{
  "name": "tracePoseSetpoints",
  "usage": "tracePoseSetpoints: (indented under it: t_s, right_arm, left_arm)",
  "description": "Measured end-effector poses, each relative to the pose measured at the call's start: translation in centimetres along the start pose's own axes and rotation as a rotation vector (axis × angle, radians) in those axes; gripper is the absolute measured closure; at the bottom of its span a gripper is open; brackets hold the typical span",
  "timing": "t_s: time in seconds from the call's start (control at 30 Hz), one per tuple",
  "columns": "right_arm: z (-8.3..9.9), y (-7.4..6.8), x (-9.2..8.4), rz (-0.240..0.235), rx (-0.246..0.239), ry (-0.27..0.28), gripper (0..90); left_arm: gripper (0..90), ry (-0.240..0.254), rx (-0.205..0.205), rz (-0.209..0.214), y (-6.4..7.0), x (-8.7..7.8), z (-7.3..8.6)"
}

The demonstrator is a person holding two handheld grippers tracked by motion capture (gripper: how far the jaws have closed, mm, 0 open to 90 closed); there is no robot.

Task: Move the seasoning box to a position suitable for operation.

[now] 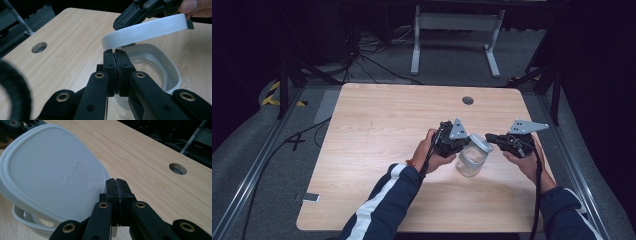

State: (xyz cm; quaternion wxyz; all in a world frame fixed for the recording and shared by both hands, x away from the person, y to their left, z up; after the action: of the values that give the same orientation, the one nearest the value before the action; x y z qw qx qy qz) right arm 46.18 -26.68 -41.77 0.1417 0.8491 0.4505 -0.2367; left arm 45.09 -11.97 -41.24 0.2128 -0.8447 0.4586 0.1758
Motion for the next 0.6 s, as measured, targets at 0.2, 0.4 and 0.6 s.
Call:
tracePoseSetpoints:
  t_s: [0.2, 0.4, 0.6]
  right_arm:
    - [0.3, 0.0, -0.2, 0.001, -0.001, -0.009, 89.8]
    - [0.7, -0.3, -0.7, 0.007, -0.017, -0.019, 89.8]
    - [1.3, -0.3, -1.0, 0.010, -0.017, -0.035, 89.8]
  left_arm:
    - [87.3, 0.002, 0.004, -0.005, -0.4, 0.3, -0.6]
    - [87.0, -0.016, 0.017, 0.003, -0.5, 0.8, -1.0]
    - [85.9, -0.013, 0.019, 0.009, -0.6, 1.3, -1.4]
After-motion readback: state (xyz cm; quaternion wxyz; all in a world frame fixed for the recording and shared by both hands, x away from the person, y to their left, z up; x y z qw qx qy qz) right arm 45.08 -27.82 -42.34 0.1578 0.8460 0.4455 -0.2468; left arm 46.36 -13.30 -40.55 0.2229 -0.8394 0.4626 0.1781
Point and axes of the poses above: each handheld gripper's, and its own axes: x roughly forward along the jaws, z roughly out of its underside, y roughly to its right, the point moved 8 cm from there along x, roughly forward along the jaws, and after that the axes turned 8 degrees about -z, right-handed, at the moved point
